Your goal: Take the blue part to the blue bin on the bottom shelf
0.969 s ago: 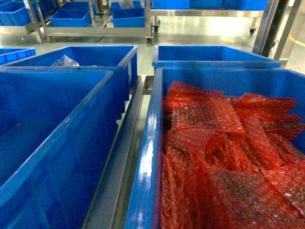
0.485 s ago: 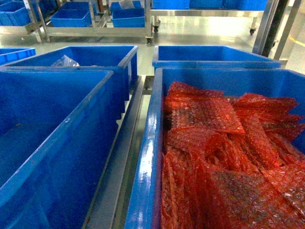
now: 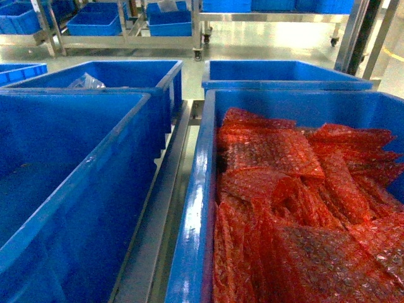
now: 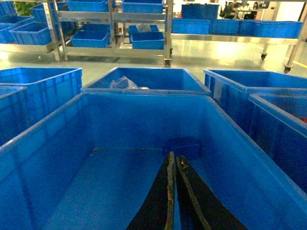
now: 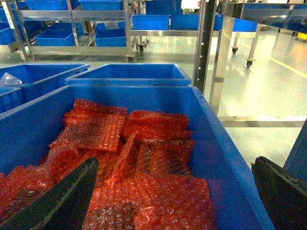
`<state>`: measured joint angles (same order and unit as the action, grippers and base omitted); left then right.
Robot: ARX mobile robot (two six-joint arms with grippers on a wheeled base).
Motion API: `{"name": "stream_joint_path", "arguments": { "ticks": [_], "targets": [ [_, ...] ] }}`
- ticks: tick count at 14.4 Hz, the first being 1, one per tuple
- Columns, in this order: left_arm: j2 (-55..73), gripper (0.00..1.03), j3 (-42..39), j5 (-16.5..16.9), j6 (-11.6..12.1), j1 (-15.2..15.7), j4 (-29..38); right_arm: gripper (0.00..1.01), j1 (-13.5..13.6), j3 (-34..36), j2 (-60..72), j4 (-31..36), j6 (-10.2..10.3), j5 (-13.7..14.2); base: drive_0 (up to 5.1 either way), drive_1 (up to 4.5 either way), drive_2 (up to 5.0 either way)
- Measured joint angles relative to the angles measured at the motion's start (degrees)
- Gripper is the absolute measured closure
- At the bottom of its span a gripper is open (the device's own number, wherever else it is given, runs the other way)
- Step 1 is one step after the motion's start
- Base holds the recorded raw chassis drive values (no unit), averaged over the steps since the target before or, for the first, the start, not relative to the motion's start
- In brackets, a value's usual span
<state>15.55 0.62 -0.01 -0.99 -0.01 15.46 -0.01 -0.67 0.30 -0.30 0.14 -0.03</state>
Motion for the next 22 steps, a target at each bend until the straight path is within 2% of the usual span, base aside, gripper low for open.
{"name": "stream_joint_path", "arguments": {
  "ticks": [5, 6, 7, 11, 12, 14, 15, 16, 17, 18, 19, 22],
  "targets": [
    [-5.7, 1.01, 0.0, -0.02, 0.0, 0.0, -5.49, 0.03, 0.0, 0.0, 0.0, 0.0, 0.02, 0.0, 0.0, 0.0, 0.0],
    [-10.34, 1.01, 0.04, -0.02, 0.0, 0.0, -12.74, 0.03, 0.0, 0.0, 0.0, -0.02, 0.0, 0.0, 0.0, 0.0, 0.0],
    [-14.99, 1.01, 0.04, -0.09, 0.0, 0.0, -15.8, 0.03, 0.0, 0.0, 0.0, 0.02, 0.0, 0.0, 0.0, 0.0, 0.0],
    [-14.93, 0.99, 0.04, 0.0, 0.11, 0.0, -15.76, 0.03, 0.0, 0.0, 0.0, 0.04, 0.0, 0.04, 0.0, 0.0, 0.0],
    [-14.93, 0.85, 0.04, 0.0, 0.13, 0.0, -15.74, 0.03, 0.0, 0.0, 0.0, 0.0, 0.0, 0.02, 0.0, 0.0, 0.0],
    [-14.93, 0.74, 0.04, 0.0, 0.13, 0.0, -15.74, 0.03, 0.0, 0.0, 0.0, 0.0, 0.0, 0.04, 0.0, 0.0, 0.0],
    [-14.93, 0.65, 0.04, -0.02, 0.13, 0.0, -15.74, 0.03, 0.0, 0.0, 0.0, 0.0, 0.02, 0.02, 0.0, 0.0, 0.0],
    [-14.93, 0.51, 0.04, -0.02, 0.13, 0.0, -15.74, 0.03, 0.0, 0.0, 0.0, 0.0, 0.0, 0.02, 0.0, 0.0, 0.0],
    [-14.93, 0.2, 0.04, 0.0, 0.13, 0.0, -15.74, 0.03, 0.0, 0.0, 0.0, 0.0, 0.02, 0.02, 0.0, 0.0, 0.0],
    [-14.93, 0.07, 0.04, -0.02, 0.13, 0.0, -15.74, 0.03, 0.0, 0.0, 0.0, 0.0, 0.02, 0.04, 0.0, 0.0, 0.0],
    [-14.93, 0.04, 0.04, 0.0, 0.2, 0.0, -15.74, 0.03, 0.0, 0.0, 0.0, 0.02, 0.02, 0.02, 0.0, 0.0, 0.0],
    [-14.93, 0.05, 0.04, -0.02, 0.2, 0.0, -15.74, 0.03, 0.0, 0.0, 0.0, 0.0, 0.02, 0.04, 0.0, 0.0, 0.0]
  ]
}}
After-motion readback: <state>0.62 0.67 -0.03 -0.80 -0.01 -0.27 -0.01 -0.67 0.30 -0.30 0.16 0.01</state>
